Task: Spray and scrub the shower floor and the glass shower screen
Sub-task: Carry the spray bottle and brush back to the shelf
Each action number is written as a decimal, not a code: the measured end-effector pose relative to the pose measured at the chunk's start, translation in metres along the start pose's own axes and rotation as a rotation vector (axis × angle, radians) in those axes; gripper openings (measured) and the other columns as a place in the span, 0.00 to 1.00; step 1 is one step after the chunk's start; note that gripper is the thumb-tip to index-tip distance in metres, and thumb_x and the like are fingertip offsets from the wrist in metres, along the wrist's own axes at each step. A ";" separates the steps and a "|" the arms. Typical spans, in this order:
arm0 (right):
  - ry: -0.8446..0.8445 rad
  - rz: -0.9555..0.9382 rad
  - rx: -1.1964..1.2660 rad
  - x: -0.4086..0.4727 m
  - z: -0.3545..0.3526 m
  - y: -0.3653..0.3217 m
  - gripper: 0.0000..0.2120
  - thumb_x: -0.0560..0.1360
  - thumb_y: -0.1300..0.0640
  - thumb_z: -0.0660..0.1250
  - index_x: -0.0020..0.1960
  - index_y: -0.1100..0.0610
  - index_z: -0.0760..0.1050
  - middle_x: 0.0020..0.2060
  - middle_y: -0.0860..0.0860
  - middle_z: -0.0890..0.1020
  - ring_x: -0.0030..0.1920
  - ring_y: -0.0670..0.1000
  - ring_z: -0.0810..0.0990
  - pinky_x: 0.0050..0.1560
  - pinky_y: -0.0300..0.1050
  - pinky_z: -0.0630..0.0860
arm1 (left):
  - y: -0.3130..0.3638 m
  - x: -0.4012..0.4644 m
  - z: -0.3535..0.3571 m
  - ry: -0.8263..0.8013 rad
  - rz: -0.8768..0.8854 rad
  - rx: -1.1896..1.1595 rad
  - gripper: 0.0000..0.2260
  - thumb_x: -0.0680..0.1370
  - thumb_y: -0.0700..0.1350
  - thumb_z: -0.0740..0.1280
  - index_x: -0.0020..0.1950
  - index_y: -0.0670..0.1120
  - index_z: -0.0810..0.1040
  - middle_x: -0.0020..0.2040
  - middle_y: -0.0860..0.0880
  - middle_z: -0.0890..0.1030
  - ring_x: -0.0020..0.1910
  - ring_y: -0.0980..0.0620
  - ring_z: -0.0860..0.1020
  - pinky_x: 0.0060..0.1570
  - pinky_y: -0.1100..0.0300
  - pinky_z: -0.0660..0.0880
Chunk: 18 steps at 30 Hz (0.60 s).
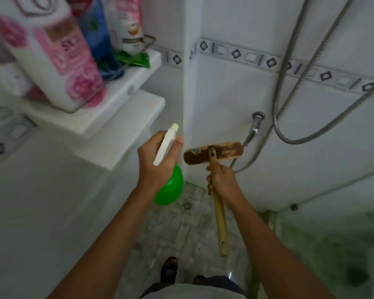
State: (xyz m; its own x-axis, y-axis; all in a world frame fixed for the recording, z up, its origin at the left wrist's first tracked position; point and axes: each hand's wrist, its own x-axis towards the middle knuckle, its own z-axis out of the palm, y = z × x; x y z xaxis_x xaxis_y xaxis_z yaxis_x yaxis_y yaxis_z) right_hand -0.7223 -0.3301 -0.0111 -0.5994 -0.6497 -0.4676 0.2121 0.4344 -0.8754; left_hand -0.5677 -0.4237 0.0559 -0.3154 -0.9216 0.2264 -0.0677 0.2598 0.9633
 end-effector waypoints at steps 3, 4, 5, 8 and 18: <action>-0.216 -0.033 -0.117 -0.015 0.036 -0.010 0.21 0.82 0.44 0.57 0.54 0.62 0.77 0.29 0.54 0.74 0.24 0.50 0.71 0.25 0.43 0.70 | 0.004 -0.026 -0.045 0.199 -0.032 0.035 0.14 0.78 0.54 0.71 0.49 0.43 0.84 0.44 0.40 0.84 0.43 0.43 0.85 0.36 0.43 0.85; -0.298 -0.034 -0.161 -0.024 0.046 -0.011 0.22 0.82 0.45 0.57 0.53 0.63 0.76 0.30 0.55 0.75 0.25 0.50 0.71 0.26 0.43 0.70 | 0.006 -0.040 -0.061 0.289 -0.053 0.032 0.14 0.78 0.54 0.71 0.49 0.43 0.84 0.45 0.38 0.84 0.43 0.46 0.85 0.36 0.47 0.86; -0.375 -0.033 -0.207 -0.032 0.055 -0.012 0.23 0.82 0.43 0.58 0.50 0.64 0.77 0.31 0.56 0.76 0.25 0.51 0.72 0.27 0.44 0.71 | 0.009 -0.053 -0.073 0.366 -0.069 0.020 0.13 0.78 0.52 0.71 0.50 0.41 0.84 0.46 0.38 0.84 0.43 0.49 0.85 0.36 0.50 0.86; -0.606 -0.004 -0.359 -0.059 0.075 -0.011 0.25 0.80 0.40 0.60 0.45 0.63 0.78 0.33 0.58 0.81 0.27 0.52 0.74 0.31 0.45 0.73 | 0.011 -0.101 -0.104 0.549 -0.102 0.036 0.14 0.79 0.48 0.70 0.52 0.36 0.84 0.45 0.38 0.81 0.44 0.50 0.84 0.36 0.55 0.85; -1.167 0.067 -0.551 -0.169 0.176 0.053 0.06 0.82 0.58 0.61 0.54 0.59 0.64 0.40 0.66 0.83 0.28 0.54 0.77 0.27 0.44 0.73 | 0.033 -0.283 -0.200 1.089 -0.139 0.171 0.11 0.79 0.49 0.71 0.51 0.41 0.84 0.48 0.33 0.82 0.46 0.50 0.84 0.39 0.50 0.86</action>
State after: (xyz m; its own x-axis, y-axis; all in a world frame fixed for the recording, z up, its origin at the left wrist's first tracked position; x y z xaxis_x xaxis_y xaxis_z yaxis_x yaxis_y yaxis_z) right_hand -0.4733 -0.3070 -0.0001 0.4842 -0.6530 -0.5824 -0.2960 0.5041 -0.8113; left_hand -0.2919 -0.2119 0.0524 0.6997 -0.6845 0.2046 -0.1942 0.0934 0.9765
